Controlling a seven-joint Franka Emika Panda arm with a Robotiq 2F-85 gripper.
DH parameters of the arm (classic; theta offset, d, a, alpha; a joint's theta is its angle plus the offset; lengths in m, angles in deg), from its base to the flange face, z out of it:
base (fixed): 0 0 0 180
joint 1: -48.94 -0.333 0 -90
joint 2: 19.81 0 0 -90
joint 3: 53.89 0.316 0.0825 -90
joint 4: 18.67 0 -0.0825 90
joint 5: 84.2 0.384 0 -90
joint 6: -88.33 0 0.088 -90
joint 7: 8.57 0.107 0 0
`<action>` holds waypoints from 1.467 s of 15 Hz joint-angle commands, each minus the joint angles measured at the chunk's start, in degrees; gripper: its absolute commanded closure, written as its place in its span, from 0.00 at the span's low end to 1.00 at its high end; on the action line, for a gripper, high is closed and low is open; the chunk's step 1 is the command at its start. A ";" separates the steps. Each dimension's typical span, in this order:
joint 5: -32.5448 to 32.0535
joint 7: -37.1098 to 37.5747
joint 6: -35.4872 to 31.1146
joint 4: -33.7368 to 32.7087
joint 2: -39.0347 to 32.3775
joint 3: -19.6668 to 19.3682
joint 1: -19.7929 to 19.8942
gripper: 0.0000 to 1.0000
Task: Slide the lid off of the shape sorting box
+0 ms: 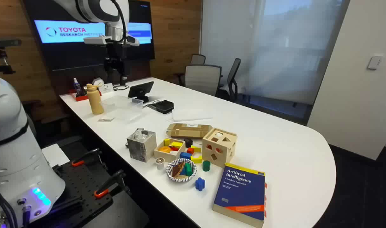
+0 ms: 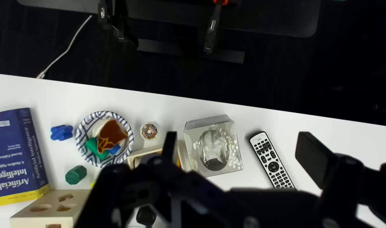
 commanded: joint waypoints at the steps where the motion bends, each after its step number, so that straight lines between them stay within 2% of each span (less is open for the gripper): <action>1: -0.09 0.09 0.05 -0.07 -0.03 -0.30 -0.33 0.00; 6: -1.33 -3.03 -0.11 -1.95 -2.33 -2.60 1.13 0.00; 11: -9.26 -9.12 -7.89 -5.88 -7.55 -7.08 4.64 0.00; 16: -11.35 -18.08 -17.11 -12.90 -18.00 -11.51 7.68 0.00; 22: -10.06 -25.01 -23.43 -22.82 -31.61 -13.25 11.33 0.00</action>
